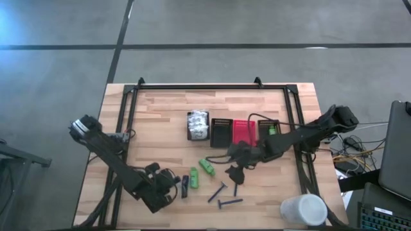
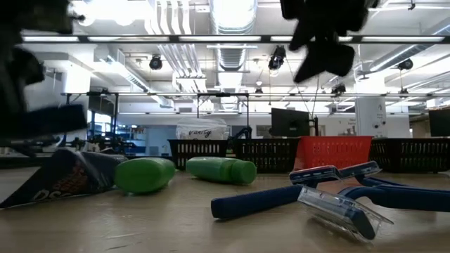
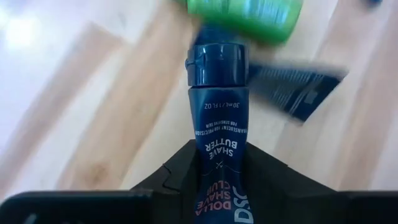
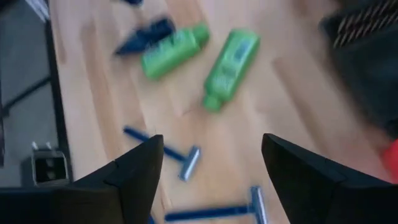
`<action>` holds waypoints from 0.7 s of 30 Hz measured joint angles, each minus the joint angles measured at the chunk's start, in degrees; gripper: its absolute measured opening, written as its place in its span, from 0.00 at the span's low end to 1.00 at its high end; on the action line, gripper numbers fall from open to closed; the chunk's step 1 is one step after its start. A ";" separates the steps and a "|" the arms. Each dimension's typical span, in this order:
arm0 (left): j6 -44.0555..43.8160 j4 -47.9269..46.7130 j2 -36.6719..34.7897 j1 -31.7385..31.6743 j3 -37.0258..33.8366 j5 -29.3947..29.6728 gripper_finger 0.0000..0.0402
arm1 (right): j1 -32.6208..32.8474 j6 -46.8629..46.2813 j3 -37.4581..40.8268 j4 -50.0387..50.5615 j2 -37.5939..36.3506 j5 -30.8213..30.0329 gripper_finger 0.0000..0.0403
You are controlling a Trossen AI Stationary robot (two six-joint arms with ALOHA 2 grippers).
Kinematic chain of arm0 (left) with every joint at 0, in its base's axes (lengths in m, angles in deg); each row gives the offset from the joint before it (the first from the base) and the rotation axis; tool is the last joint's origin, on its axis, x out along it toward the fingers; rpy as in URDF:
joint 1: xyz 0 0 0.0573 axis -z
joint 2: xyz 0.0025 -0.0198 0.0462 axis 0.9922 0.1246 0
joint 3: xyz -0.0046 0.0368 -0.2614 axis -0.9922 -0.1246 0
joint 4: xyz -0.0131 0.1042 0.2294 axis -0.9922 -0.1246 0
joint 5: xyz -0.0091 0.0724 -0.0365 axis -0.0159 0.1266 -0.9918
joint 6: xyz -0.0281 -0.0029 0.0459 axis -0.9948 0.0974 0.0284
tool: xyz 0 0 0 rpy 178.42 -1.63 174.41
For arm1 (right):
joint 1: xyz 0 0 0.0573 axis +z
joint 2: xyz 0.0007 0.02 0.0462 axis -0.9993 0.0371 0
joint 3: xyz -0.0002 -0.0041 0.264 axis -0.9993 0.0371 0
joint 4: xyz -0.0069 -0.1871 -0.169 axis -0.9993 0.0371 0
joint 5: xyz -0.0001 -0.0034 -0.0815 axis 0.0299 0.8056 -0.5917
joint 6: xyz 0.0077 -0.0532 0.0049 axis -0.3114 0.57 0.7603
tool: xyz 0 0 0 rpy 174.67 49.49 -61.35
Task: Pick & Place Travel size toiletries
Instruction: Put the blue shaving cream into the middle black bin
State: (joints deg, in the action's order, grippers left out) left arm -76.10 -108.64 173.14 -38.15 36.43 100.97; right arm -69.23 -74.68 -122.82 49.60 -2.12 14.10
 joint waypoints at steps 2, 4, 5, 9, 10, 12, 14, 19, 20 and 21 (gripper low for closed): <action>-0.79 0.26 -3.07 -0.57 -0.69 1.98 0.28 | -0.05 0.23 -0.52 -0.11 -1.67 -1.94 0.65; -1.15 0.39 -6.28 -2.08 -1.72 2.23 0.28 | -0.21 0.83 -0.95 0.05 -3.98 -4.45 0.64; -1.12 0.53 -7.91 -2.97 -2.43 2.29 0.28 | -0.33 1.35 -1.12 -0.06 -5.11 -5.88 0.63; 1.21 4.55 -14.06 -8.30 -5.63 3.52 0.27 | -1.23 1.73 -1.26 -0.32 -9.93 -13.07 0.61; 2.32 7.03 -15.47 -10.12 -6.75 3.48 0.27 | -1.39 1.68 -1.26 -0.92 -11.43 -14.66 0.61; 5.40 14.22 -17.89 -14.06 -9.17 2.23 0.27 | -1.49 1.70 -1.26 -2.24 -14.20 -17.11 0.61; 8.62 22.45 -19.63 -18.23 -11.36 1.11 0.27 | -1.50 1.69 -1.37 -3.94 -16.91 -19.38 0.61; 15.63 42.76 -19.96 -28.41 -14.62 0.29 0.27 | -1.94 1.60 -1.35 -4.80 -20.29 -25.48 0.61; 16.56 45.16 -19.44 -30.24 -14.62 0.04 0.27 | -2.02 1.50 -1.35 -4.65 -20.63 -26.42 0.61; 16.76 47.23 -18.56 -31.89 -14.64 0.03 0.27 | -2.10 1.48 -1.35 -4.57 -20.68 -26.86 0.61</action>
State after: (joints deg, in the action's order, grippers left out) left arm -59.35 -61.40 154.58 -70.04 21.79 101.00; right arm -71.34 -73.20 -124.17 45.03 -22.80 -12.77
